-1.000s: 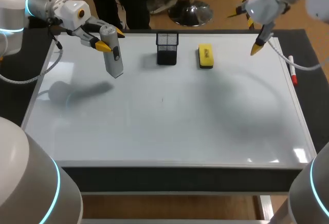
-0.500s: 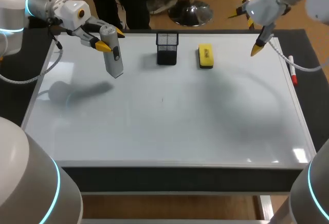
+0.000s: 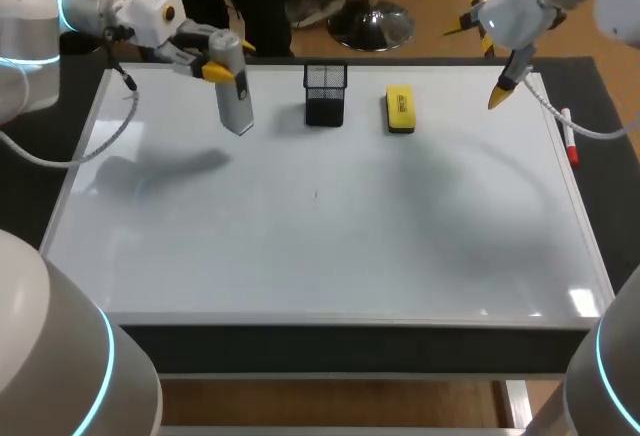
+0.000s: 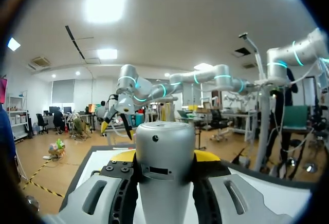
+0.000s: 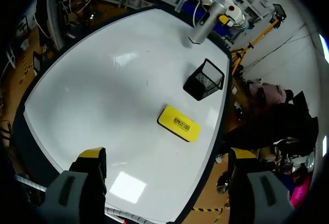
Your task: Pick up the inspection probe, press it on each red-marked spot on the whiteboard one by one, put down the probe, pick up the eraser, and wipe off all the red marks.
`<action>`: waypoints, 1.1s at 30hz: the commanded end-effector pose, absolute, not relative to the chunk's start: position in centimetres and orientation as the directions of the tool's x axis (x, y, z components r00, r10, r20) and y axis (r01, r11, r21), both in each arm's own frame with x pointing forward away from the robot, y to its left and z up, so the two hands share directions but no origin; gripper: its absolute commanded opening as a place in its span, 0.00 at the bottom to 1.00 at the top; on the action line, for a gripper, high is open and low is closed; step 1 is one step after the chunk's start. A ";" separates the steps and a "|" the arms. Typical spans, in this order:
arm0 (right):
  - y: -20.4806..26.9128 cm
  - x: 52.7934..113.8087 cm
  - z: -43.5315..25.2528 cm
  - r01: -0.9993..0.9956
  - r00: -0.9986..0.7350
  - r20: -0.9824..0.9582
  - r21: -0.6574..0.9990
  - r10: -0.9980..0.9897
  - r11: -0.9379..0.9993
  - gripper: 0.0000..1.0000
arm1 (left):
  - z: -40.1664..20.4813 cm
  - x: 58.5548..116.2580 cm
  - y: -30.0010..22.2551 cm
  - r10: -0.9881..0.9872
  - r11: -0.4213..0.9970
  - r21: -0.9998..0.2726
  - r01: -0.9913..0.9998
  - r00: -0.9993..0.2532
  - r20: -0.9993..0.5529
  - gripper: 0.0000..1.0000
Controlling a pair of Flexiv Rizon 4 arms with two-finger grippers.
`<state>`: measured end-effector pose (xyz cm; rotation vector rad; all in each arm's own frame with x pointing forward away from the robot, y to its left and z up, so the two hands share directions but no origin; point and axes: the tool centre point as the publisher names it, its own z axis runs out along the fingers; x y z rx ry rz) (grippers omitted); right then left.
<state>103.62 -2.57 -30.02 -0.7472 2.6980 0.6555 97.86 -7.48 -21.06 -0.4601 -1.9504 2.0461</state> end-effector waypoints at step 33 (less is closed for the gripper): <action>-2.6 103.6 -30.0 -0.540 -0.832 -0.361 0.350 -0.422 0.766 1.00 | -14.0 106.3 -19.8 -0.008 -0.138 -0.990 0.023 -1.000 -0.022 0.00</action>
